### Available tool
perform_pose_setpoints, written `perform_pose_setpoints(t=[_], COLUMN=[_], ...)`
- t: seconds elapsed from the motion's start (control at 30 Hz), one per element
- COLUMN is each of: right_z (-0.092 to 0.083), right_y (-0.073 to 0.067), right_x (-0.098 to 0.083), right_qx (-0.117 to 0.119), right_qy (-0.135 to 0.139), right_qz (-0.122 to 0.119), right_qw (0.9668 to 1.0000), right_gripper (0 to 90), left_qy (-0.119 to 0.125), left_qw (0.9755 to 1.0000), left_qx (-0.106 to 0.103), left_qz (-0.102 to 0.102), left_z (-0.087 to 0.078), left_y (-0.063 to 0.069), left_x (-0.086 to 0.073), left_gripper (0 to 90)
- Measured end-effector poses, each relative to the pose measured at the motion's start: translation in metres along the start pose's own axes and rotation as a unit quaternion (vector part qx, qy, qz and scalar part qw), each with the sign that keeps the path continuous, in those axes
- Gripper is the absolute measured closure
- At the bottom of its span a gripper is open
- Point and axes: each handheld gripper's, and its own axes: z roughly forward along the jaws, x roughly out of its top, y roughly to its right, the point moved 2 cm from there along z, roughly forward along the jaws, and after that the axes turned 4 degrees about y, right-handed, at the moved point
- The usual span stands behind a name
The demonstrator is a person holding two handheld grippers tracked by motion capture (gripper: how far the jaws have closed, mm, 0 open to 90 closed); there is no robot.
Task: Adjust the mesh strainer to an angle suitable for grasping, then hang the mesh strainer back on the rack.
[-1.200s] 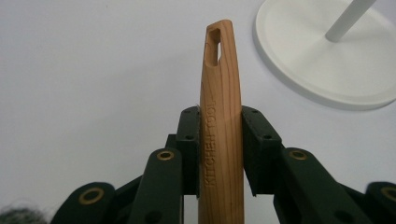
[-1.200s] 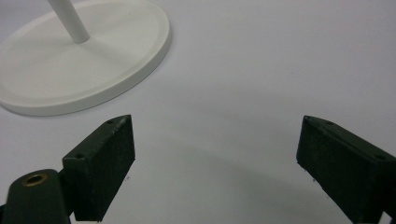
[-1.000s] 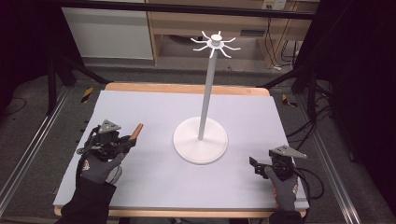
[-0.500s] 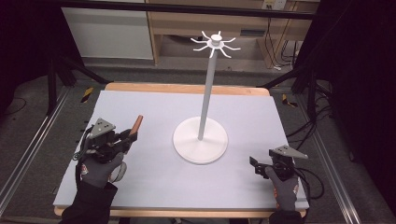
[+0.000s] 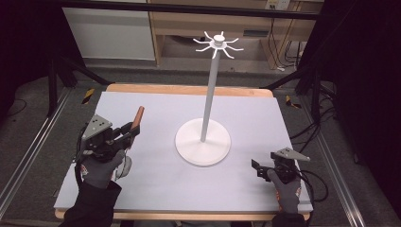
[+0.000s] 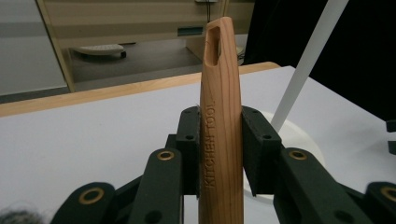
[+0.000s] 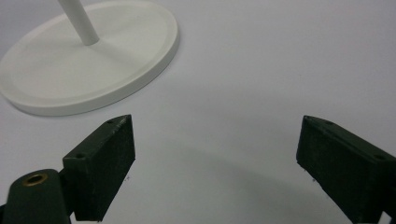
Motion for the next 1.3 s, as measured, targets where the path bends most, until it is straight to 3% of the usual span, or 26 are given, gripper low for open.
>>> perform_pose_setpoints(t=[0.43,0.8,1.3], right_z=[-0.001,-0.001,-0.001], right_y=[0.000,-0.001,0.000], right_x=[0.000,0.000,0.001], right_qx=[0.002,0.004,0.009], right_qy=[0.002,0.003,0.006], right_qz=[0.000,-0.001,-0.002], right_qw=[1.0000,1.0000,0.9999], right_gripper=[12.0,12.0,12.1], left_qy=[0.032,0.057,0.096], left_qw=[0.9993,0.9981,0.9946], left_qx=[-0.017,-0.022,-0.038], left_qz=[0.006,0.010,0.016], left_z=[0.005,0.006,0.015], left_y=[0.019,0.027,0.050], left_x=[0.025,0.042,0.075], left_gripper=[69.9,70.0,70.0])
